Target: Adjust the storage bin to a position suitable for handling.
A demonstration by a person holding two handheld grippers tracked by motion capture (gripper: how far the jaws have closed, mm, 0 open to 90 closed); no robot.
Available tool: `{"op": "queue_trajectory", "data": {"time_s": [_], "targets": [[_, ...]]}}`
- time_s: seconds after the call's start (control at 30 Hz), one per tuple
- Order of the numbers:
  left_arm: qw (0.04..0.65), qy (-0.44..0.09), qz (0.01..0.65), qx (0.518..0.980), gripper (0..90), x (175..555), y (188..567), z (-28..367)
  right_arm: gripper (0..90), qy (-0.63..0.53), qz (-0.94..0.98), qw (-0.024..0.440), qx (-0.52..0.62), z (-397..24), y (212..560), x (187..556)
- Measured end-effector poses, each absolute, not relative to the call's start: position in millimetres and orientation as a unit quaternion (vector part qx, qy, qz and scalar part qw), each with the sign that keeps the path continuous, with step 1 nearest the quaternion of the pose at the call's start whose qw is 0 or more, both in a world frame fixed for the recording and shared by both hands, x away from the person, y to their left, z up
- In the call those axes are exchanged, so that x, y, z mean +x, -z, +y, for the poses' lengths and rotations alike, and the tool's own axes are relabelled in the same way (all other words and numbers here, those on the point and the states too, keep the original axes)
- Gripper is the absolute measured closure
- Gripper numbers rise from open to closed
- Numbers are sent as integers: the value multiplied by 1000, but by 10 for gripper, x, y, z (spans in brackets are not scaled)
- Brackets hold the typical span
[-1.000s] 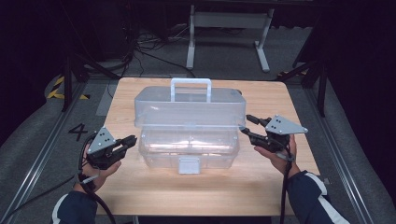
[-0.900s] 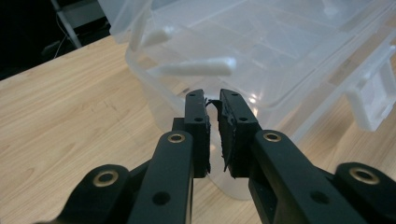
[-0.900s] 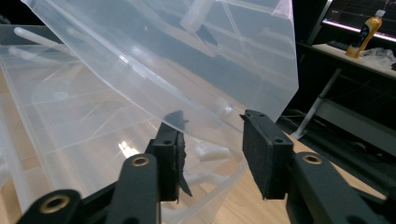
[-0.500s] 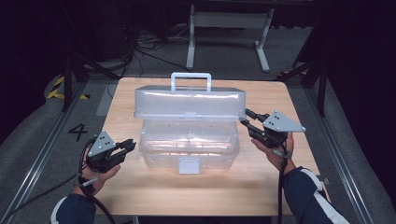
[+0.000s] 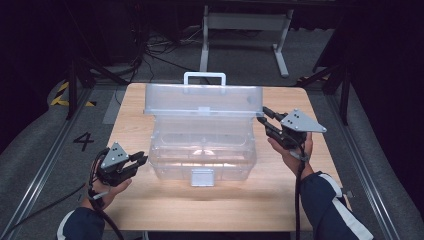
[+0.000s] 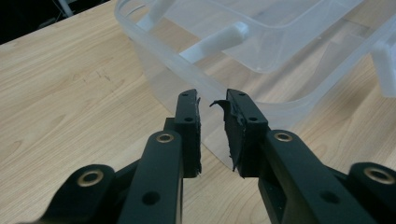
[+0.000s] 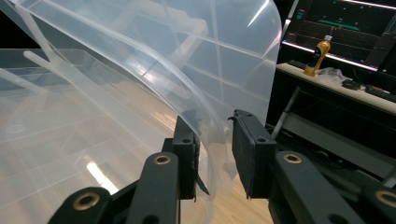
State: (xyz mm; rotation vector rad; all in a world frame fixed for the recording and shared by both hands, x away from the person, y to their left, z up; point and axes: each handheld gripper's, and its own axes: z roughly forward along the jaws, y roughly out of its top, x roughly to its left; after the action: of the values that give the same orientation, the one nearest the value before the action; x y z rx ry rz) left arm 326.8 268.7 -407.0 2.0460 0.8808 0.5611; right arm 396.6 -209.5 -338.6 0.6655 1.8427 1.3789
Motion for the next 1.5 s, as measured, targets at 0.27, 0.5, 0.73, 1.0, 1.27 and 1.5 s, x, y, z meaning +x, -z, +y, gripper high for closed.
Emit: {"op": "queue_trajectory", "data": {"time_s": [0.27,0.5,0.73,1.0,1.27,1.5], "targets": [[412,-236,369,799,551,3177,4097,2834,755,-532,713,372,265,-2077,3331,4033],[391,-228,383,805,433,3102,4218,2948,773,-533,709,374,270,-2073,3303,4089],[341,-215,383,831,332,3067,4433,2955,786,-534,706,375,276,-2071,3277,4130],[328,-197,386,839,311,3090,4589,2968,794,-535,704,373,280,-2071,3256,4173],[321,-169,391,846,304,3060,4762,2929,806,-541,696,373,289,-2057,3218,4275],[341,-160,388,841,289,3062,4801,2937,820,-544,690,372,299,-2042,3184,4376]]}}
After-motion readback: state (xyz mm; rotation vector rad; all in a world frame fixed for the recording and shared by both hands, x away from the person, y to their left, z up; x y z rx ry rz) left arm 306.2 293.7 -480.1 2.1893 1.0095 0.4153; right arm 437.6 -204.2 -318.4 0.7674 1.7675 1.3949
